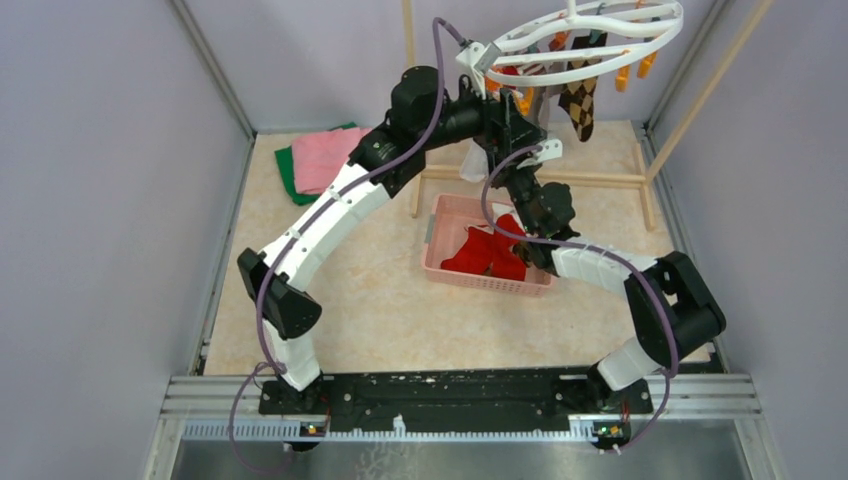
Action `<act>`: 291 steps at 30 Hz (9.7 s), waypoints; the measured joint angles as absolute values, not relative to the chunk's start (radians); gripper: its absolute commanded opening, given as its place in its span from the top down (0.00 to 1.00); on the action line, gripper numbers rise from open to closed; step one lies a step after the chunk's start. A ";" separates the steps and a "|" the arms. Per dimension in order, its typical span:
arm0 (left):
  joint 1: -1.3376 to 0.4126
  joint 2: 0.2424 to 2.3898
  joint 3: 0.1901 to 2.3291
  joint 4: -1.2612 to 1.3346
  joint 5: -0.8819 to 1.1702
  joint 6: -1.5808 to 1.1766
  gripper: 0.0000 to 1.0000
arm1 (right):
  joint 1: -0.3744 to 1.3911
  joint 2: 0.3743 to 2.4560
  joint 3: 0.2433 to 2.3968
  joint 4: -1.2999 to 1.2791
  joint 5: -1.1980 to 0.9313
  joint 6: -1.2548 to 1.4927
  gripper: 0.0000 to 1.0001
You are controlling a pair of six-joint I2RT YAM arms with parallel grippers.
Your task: Remove the socks clipped to the hanger
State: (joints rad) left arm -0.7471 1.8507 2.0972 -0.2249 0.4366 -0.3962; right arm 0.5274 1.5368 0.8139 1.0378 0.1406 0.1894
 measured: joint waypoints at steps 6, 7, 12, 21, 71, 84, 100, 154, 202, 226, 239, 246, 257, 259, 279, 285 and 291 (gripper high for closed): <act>-0.730 1.716 1.994 -0.298 0.429 -0.358 0.08 | 0.528 1.479 0.764 1.053 0.157 0.193 1.00; -0.724 1.691 1.976 -0.311 0.428 -0.348 0.08 | 0.528 1.452 0.743 1.049 0.157 0.192 1.00; -0.677 1.575 1.858 -0.348 0.440 -0.325 0.09 | 0.528 1.304 0.669 1.000 0.151 0.194 1.00; -0.549 1.567 1.792 -0.321 0.515 -0.358 0.16 | 0.527 1.111 0.603 0.867 0.063 0.266 1.00; -0.694 1.932 2.213 -0.328 0.364 -0.290 0.21 | 0.527 1.208 0.670 0.810 -0.180 0.569 1.00; -0.743 1.940 2.271 -0.377 0.138 -0.218 0.32 | 0.528 1.227 0.677 0.799 -0.165 0.558 1.00; -0.755 1.942 2.277 -0.443 0.081 -0.257 0.47 | 0.531 1.245 0.689 0.791 -0.147 0.533 1.00; -0.526 1.674 1.716 -0.524 1.029 -0.026 0.29 | 0.446 1.186 0.681 0.886 -0.464 0.862 1.00; -0.690 1.711 1.788 -0.532 0.716 0.047 1.00 | 0.475 1.367 1.134 0.610 0.083 0.398 0.60; -0.640 1.724 1.767 -0.548 0.609 0.006 1.00 | 0.461 1.373 0.959 0.969 0.041 0.539 0.89; -0.636 1.724 1.737 -0.516 0.583 0.003 1.00 | 0.449 1.311 0.805 1.012 0.063 0.656 0.26; -0.636 1.724 1.732 -0.505 0.578 0.003 1.00 | 0.449 1.205 0.728 0.981 0.074 0.693 0.36; -0.668 1.723 1.684 -0.494 0.522 -0.028 1.00 | 0.627 1.210 0.729 0.983 0.213 0.416 0.34; -0.672 1.718 1.673 -0.491 0.491 -0.043 1.00 | 0.679 1.211 0.729 0.989 0.262 0.321 0.36; -0.698 1.666 1.657 -0.361 0.426 -0.144 1.00 | 0.723 1.222 1.168 0.530 0.420 0.118 0.41; -0.749 1.661 1.643 -0.346 0.393 -0.125 1.00 | 0.707 1.253 1.272 0.398 0.454 0.144 0.42; -0.748 1.656 1.613 -0.344 0.375 -0.124 1.00 | 0.642 1.281 1.308 0.291 0.416 0.213 0.45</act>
